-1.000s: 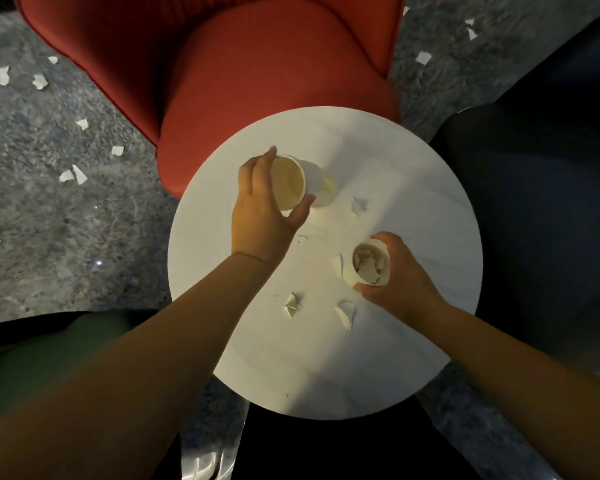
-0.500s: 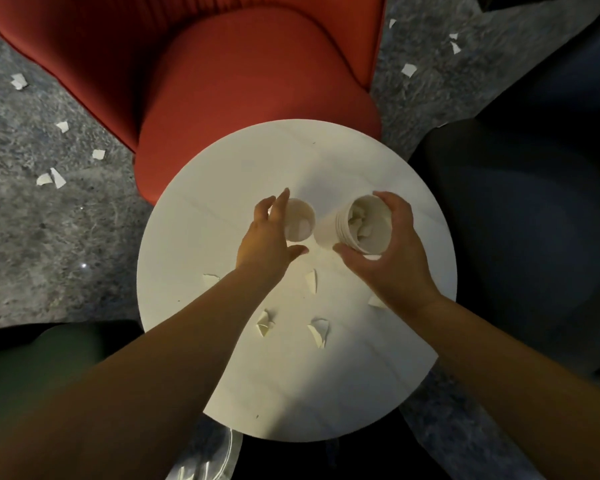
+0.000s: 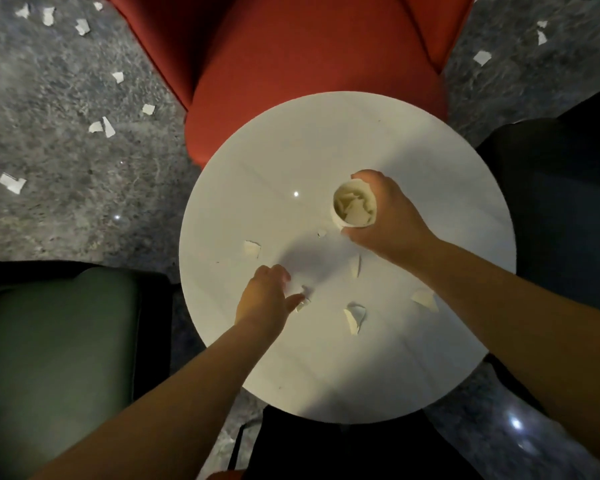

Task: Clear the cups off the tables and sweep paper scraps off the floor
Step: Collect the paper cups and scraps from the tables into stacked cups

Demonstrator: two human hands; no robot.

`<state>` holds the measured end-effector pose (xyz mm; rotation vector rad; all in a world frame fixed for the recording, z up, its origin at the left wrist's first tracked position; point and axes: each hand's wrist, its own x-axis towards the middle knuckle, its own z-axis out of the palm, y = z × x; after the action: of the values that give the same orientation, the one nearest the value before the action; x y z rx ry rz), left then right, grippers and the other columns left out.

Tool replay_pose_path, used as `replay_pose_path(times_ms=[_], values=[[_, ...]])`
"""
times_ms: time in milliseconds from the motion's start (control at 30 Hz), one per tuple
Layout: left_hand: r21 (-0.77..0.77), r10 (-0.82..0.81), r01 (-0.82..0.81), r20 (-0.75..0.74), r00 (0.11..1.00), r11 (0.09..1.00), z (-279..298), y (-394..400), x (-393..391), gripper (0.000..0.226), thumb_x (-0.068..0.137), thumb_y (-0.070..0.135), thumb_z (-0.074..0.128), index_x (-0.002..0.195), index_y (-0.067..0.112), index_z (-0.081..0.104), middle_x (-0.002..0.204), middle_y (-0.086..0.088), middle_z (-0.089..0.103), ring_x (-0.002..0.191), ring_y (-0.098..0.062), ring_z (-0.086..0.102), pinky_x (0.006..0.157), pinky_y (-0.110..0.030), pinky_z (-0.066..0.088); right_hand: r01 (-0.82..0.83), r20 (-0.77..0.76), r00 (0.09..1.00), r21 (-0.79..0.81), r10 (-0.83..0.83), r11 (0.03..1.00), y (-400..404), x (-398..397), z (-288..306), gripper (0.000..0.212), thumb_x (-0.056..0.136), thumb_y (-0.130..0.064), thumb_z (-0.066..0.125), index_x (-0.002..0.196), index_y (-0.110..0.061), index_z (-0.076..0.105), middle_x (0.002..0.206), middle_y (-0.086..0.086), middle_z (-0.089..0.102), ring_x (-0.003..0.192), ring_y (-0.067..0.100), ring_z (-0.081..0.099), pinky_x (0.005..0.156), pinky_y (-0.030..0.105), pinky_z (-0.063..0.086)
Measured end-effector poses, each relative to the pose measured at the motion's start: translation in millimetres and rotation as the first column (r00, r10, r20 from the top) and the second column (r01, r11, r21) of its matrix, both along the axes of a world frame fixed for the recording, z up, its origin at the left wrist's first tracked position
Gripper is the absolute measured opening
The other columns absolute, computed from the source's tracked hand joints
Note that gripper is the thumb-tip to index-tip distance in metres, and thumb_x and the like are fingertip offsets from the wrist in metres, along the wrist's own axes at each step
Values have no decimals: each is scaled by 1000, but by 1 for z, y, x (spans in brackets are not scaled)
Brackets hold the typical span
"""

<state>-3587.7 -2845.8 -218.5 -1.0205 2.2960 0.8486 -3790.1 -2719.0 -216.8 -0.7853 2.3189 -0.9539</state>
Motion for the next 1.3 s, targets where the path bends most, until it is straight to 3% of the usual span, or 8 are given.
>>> replay_pose_path(times_ms=[233,333,467,633,800,900,1000,1300], values=[[-16,65,-65,-19,998,998,-21,20,5,13,92,17,64,104,13,63,102,-6,60,91,-26,60,78,-28,47,45,-7,999,-31,-45,999,5,8,-10,80,65,-34,82,132,-31,38,123,-13,47,105,2,45,74,-8,30],[29,223,-222,-78,972,975,-14,14,-2,5,91,16,64,91,14,68,89,-2,66,83,-20,63,67,-21,44,42,-11,999,-35,-43,998,5,11,-9,77,66,-34,81,132,-27,41,125,-10,49,107,3,48,82,0,35],[56,386,-394,-364,847,917,15,5,-25,9,91,19,67,82,22,66,81,7,65,72,-7,61,60,-8,45,32,42,999,-43,-30,999,6,17,-5,73,66,-36,79,129,-30,41,124,-7,52,107,8,53,88,20,46],[185,421,-397,-619,663,899,52,16,-72,22,88,16,70,82,35,61,84,13,65,78,-3,62,71,-17,55,27,81,996,-25,-25,999,8,24,-3,74,68,-33,82,127,-40,38,125,-13,49,108,4,51,80,7,37],[181,345,-302,-639,687,936,50,16,-87,14,92,21,66,104,29,69,100,18,61,87,14,56,73,-1,43,29,93,995,-42,-25,999,8,24,1,71,68,-31,81,125,-39,40,122,-16,51,104,0,53,79,5,40],[108,411,-451,-634,656,886,34,-13,-72,24,98,11,53,111,24,69,107,9,60,85,0,58,82,-16,50,27,86,996,-46,-23,999,10,24,2,73,66,-29,82,124,-43,39,124,-15,49,108,1,48,81,7,35],[-45,468,-563,-504,726,825,11,-46,-44,34,95,-2,47,115,18,66,118,-2,58,76,4,53,73,1,38,34,83,996,-56,-29,998,10,25,1,73,66,-27,81,124,-43,39,124,-15,49,109,2,48,80,8,36],[-80,317,-350,-269,909,934,-29,-69,-16,46,85,18,75,127,20,56,129,-3,42,108,-20,51,97,-29,45,31,39,999,-31,-29,999,10,27,-6,77,68,-30,82,130,-37,37,127,-13,47,109,3,47,81,8,37]])
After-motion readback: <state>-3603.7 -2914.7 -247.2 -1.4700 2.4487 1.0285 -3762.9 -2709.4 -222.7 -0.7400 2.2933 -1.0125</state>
